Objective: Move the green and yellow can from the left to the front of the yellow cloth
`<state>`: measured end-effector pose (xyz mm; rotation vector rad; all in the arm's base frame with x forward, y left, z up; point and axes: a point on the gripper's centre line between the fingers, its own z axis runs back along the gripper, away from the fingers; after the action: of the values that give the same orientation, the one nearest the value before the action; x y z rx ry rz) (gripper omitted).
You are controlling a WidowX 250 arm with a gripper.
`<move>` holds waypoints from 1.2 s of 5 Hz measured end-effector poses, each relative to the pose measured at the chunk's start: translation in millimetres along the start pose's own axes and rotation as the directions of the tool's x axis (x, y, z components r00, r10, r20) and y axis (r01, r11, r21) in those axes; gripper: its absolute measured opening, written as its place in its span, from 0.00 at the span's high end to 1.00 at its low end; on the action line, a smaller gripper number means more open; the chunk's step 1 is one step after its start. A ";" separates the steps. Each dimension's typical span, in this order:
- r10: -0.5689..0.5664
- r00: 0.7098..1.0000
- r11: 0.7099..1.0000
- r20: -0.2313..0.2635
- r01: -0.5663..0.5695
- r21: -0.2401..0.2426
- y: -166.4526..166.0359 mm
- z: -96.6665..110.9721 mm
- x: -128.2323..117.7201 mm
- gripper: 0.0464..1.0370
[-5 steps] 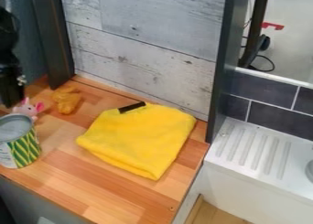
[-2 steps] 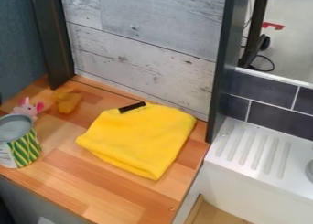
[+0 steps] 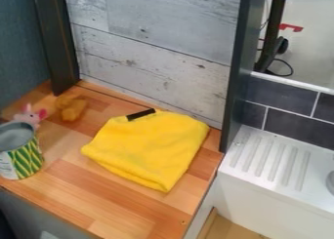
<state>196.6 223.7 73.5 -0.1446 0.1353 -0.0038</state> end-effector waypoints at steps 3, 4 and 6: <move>-0.020 1.000 0.998 -0.010 0.020 -0.064 -8.0 -25.7 10.5 0.04; -0.076 0.997 0.994 -0.018 0.074 -0.078 -29.2 -31.9 16.4 0.04; -0.139 0.990 0.985 -0.035 0.134 -0.112 -97.3 -43.0 26.0 0.04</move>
<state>217.1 120.9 41.9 -0.2633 0.1684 -0.1364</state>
